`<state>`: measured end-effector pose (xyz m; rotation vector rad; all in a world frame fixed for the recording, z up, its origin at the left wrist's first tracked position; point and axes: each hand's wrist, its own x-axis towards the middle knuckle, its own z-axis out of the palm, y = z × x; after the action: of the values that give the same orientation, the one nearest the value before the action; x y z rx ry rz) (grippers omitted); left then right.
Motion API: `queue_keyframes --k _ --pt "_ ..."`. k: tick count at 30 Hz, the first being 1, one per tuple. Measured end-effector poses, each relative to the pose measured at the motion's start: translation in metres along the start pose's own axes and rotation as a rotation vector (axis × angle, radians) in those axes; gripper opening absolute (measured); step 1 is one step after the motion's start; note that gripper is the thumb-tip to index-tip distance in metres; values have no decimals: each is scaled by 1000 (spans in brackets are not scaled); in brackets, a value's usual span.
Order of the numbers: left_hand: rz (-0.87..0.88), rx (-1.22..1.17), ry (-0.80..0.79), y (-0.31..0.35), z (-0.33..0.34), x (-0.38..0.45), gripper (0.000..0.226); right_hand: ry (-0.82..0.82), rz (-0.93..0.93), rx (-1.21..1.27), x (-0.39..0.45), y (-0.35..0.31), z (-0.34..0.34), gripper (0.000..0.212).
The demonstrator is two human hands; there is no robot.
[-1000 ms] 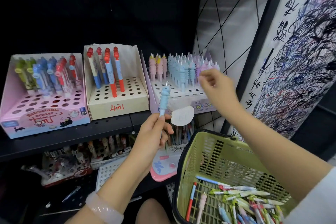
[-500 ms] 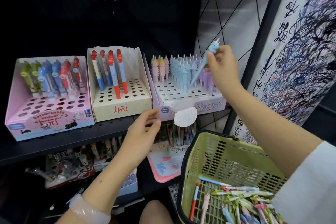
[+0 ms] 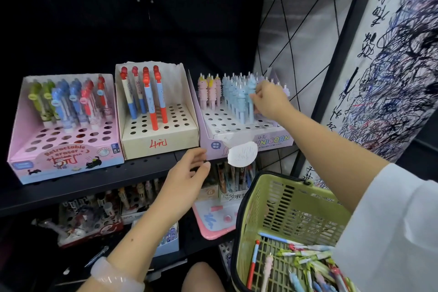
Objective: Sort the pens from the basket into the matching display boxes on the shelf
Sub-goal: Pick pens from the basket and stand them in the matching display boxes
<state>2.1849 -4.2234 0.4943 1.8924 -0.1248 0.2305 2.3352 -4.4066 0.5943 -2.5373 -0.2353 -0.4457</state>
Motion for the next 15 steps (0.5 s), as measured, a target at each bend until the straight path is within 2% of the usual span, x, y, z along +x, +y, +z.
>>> queue_keyframes --k 3,11,15 --pt "10 -8 -15 1 2 -3 27 -67 32 -6 -10 5 12 24" --pt "33 -56 -71 8 25 -9 25 -87 -1 117 -37 13 0 32" --pt "36 -77 -165 5 54 -18 24 -18 -117 307 -76 31 -11 19"
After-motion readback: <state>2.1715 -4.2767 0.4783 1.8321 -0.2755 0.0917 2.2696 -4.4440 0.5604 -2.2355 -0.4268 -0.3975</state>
